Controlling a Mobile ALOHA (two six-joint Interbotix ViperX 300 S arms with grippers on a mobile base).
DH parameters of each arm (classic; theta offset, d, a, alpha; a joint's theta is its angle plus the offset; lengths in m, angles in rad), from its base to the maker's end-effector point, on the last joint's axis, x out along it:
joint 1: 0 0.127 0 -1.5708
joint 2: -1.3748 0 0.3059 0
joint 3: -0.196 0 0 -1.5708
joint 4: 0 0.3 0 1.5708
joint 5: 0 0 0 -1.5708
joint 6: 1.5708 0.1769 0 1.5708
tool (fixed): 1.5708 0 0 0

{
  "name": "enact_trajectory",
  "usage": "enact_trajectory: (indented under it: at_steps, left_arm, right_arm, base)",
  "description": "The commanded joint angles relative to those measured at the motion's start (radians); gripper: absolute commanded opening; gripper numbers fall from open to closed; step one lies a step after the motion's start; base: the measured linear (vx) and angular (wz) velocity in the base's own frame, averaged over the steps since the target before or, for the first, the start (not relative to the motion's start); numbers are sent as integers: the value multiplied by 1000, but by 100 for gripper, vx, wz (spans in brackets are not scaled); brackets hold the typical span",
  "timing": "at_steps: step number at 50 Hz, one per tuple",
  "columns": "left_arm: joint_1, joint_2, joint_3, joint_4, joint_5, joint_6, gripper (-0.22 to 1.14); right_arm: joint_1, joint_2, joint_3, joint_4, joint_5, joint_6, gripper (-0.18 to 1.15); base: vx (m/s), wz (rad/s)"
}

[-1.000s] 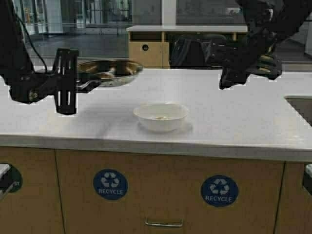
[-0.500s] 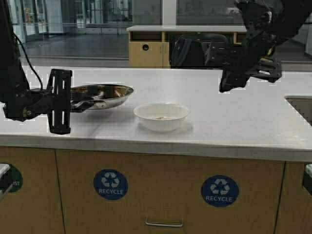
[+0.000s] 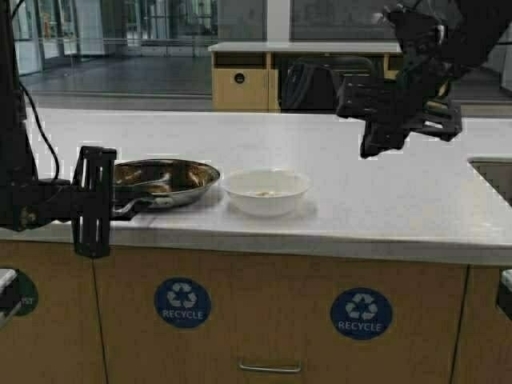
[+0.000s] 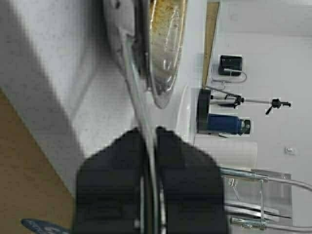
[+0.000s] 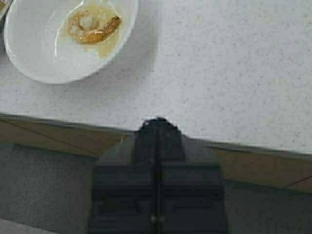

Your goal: Add oil to the pan and cook the shrimp and serve it

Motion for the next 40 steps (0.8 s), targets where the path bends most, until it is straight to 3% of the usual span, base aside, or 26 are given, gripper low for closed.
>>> enact_trajectory:
  at_steps: [1, 6, 11, 24, 40]
  left_arm:
    - [-5, -2, -21, 23, -17, -3, 4]
    - [-5, 3, -34, 40, -21, 6, 8]
    - [-6, 3, -54, 66, -31, 17, 22]
    - [-5, 2, -86, 75, -52, 28, 104]
    - [-5, 0, -61, 94, -52, 32, 102]
  right_arm:
    - [0, -11, -12, 2, -5, 2, 7]
    - [2, -11, -15, 0, -5, 2, 7]
    - [2, -9, -18, 2, -5, 2, 7]
    - [2, -9, -18, 2, -5, 2, 7]
    - [2, -9, -23, 0, -5, 2, 7]
  base:
    - [0, 0]
    - [0, 0]
    - [0, 0]
    - [0, 0]
    - [0, 0]
